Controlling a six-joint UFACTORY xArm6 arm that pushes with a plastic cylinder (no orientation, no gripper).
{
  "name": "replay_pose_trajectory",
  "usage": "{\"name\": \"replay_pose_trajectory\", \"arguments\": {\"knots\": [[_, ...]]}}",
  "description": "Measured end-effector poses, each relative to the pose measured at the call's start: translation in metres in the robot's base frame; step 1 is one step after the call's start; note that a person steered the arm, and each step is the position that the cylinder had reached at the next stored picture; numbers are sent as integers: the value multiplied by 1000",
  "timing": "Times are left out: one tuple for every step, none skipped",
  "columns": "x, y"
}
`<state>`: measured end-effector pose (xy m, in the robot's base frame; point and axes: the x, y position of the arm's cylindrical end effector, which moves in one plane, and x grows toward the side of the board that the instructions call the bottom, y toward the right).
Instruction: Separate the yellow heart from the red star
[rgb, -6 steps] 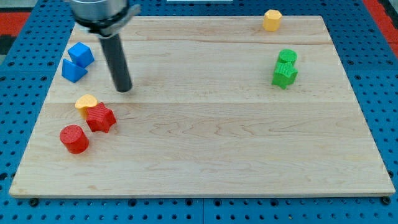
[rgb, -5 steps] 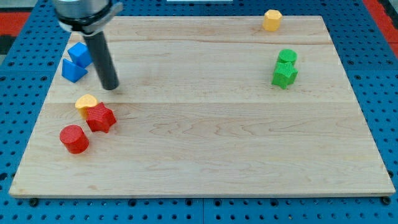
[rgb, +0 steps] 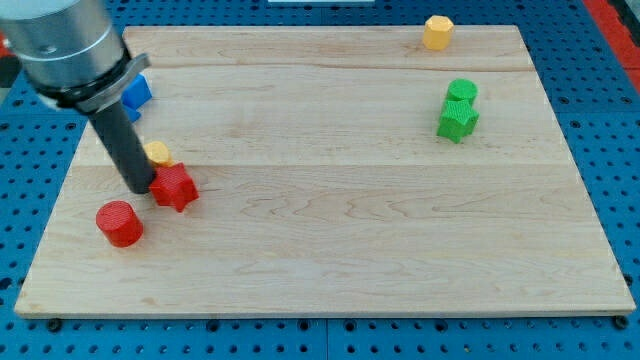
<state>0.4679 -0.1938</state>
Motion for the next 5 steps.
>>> {"name": "replay_pose_trajectory", "arguments": {"knots": [[-28,0],[-50,9],[-77,43],[-109,43],[-109,35]]}}
